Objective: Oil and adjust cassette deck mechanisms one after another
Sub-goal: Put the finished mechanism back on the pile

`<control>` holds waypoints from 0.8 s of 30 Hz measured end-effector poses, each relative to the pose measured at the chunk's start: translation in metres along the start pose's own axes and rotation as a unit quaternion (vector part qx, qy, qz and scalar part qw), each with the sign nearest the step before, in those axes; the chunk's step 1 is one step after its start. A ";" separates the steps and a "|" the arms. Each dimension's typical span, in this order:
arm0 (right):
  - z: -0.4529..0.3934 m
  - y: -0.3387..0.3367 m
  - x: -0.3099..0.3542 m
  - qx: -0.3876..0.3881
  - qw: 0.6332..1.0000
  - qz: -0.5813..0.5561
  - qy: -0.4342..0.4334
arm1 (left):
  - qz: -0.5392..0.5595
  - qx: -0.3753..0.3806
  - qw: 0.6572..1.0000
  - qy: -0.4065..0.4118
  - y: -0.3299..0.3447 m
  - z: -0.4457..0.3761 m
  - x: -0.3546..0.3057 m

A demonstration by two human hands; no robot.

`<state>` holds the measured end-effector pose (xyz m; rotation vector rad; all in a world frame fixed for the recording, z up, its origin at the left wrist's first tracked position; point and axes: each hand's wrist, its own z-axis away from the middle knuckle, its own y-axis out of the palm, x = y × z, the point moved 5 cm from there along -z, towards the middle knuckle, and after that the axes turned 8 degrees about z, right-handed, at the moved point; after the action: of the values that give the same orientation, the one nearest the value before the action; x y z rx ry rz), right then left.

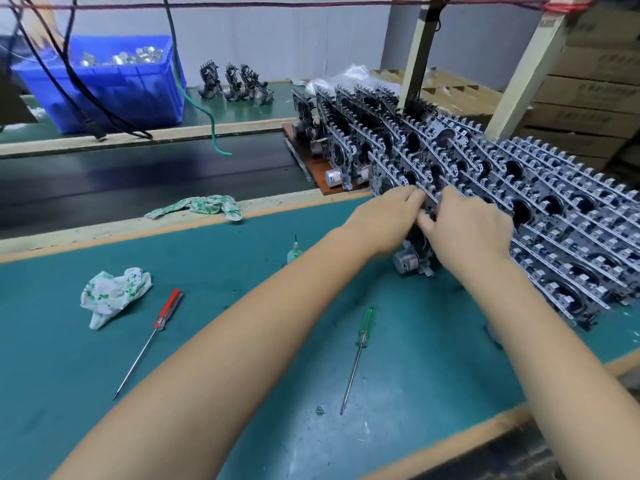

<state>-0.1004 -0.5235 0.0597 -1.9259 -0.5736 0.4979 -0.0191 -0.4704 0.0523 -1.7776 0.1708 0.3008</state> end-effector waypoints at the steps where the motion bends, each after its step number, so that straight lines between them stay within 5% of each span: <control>1: 0.005 -0.013 0.001 -0.025 1.000 -0.009 -0.004 | 0.001 -0.018 1.000 0.002 -0.010 0.006 -0.006; 4: 0.029 -0.061 0.020 -0.114 0.987 -0.092 -0.059 | -0.008 -0.134 0.991 0.019 -0.053 0.045 -0.023; 7: 0.058 -0.096 0.060 -0.109 0.967 -0.179 -0.148 | -0.051 -0.225 0.973 0.004 -0.086 0.112 -0.022; 14: 0.125 -0.095 0.218 -0.047 0.893 -0.178 -0.410 | -0.087 -0.159 0.951 -0.251 -0.098 0.278 0.053; 21: 0.176 -0.096 0.377 -0.017 0.794 -0.191 -0.576 | -0.175 -0.142 0.845 -0.486 -0.135 0.420 0.138; 24: 0.209 -0.118 0.434 -0.087 0.725 -0.185 -0.658 | -0.251 -0.173 0.763 -0.570 -0.155 0.489 0.166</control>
<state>0.1076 -0.0734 0.0471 -1.2551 -1.9032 1.5839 0.1283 0.0485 0.0485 -1.6105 -1.2881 1.0000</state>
